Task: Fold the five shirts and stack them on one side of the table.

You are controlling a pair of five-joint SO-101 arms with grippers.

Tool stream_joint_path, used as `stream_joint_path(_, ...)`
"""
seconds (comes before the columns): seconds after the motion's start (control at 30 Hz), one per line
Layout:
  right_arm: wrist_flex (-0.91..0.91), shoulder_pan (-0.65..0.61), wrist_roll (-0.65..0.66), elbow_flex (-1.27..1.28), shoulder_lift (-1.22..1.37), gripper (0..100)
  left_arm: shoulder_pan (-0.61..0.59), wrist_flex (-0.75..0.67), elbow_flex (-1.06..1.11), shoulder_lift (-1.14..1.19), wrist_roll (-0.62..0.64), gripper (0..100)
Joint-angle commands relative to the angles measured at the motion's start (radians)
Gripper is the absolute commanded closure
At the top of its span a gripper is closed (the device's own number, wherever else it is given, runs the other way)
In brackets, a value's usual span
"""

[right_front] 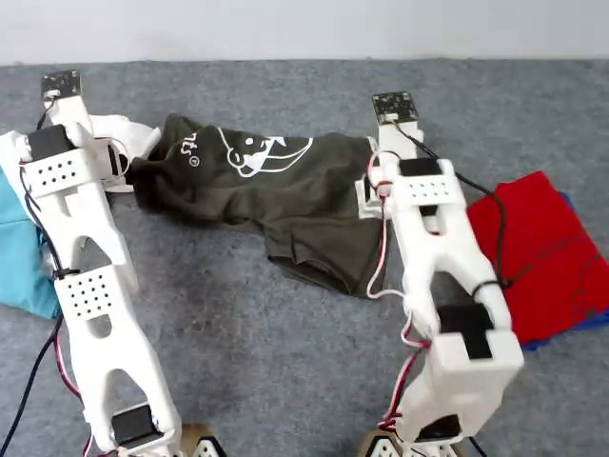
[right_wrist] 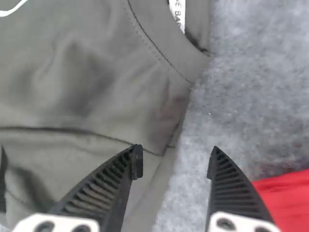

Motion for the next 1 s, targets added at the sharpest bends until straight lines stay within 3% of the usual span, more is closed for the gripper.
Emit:
stream_joint_path(0.0, 0.067, -0.021, -0.028, -0.121, 0.087, 77.5, 0.002, 0.021, -0.036, -0.069, 0.017, 81)
stream_joint_path(0.17, 0.171, -0.062, -0.026, -0.189, 0.171, 77.5, 0.008, 0.021, -0.035, -0.069, 0.017, 81)
stream_joint_path(0.37, 0.162, -0.071, -0.025, -0.201, 0.226, 78.3, 0.003, 0.021, -0.033, -0.068, 0.017, 81)
stream_joint_path(0.57, 0.165, -0.061, 0.075, -0.199, 0.239, 93.5, 0.003, 0.021, -0.031, -0.068, 0.017, 81)
stream_joint_path(0.73, 0.185, -0.002, 0.078, -0.198, 0.239, 94.6, 0.003, 0.021, -0.031, -0.068, 0.017, 81)
stream_joint_path(0.97, 0.374, -0.004, 0.107, -0.204, 0.226, 98.3, 0.002, 0.021, -0.031, -0.068, 0.017, 81)
